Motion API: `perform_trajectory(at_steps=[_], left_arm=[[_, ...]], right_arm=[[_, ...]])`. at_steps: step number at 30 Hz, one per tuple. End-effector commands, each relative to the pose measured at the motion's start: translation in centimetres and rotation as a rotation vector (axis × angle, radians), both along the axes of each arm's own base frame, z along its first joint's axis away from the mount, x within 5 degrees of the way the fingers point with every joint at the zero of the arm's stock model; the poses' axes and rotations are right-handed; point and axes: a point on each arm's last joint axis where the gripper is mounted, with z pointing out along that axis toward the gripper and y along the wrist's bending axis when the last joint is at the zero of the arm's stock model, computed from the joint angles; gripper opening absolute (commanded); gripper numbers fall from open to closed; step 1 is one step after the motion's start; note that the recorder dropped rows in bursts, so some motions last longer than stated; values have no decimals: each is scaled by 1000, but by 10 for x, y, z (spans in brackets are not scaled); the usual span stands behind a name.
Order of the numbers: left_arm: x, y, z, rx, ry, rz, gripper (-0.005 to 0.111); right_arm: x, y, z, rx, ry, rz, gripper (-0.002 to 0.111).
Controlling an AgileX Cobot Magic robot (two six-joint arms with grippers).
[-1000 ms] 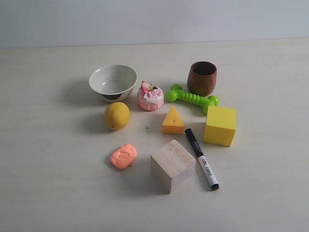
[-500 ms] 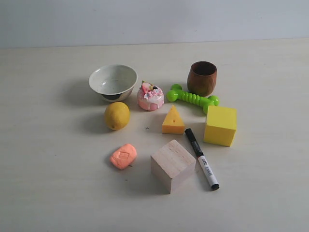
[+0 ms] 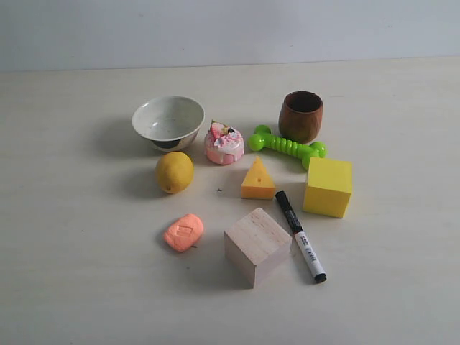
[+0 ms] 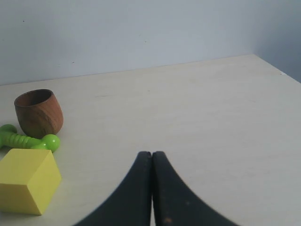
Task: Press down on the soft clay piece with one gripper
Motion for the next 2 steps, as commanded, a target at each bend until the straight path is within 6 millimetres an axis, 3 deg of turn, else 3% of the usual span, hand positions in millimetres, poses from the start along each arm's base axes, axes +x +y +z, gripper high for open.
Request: perform_trajectory(at_steps=[1, 2], left_arm=[[0, 0, 0, -8, -11, -3, 0], [0, 0, 0, -8, -11, -3, 0]], right_arm=[[0, 0, -1, -4, -6, -4, 1], [0, 0, -1, -4, -6, -4, 1]])
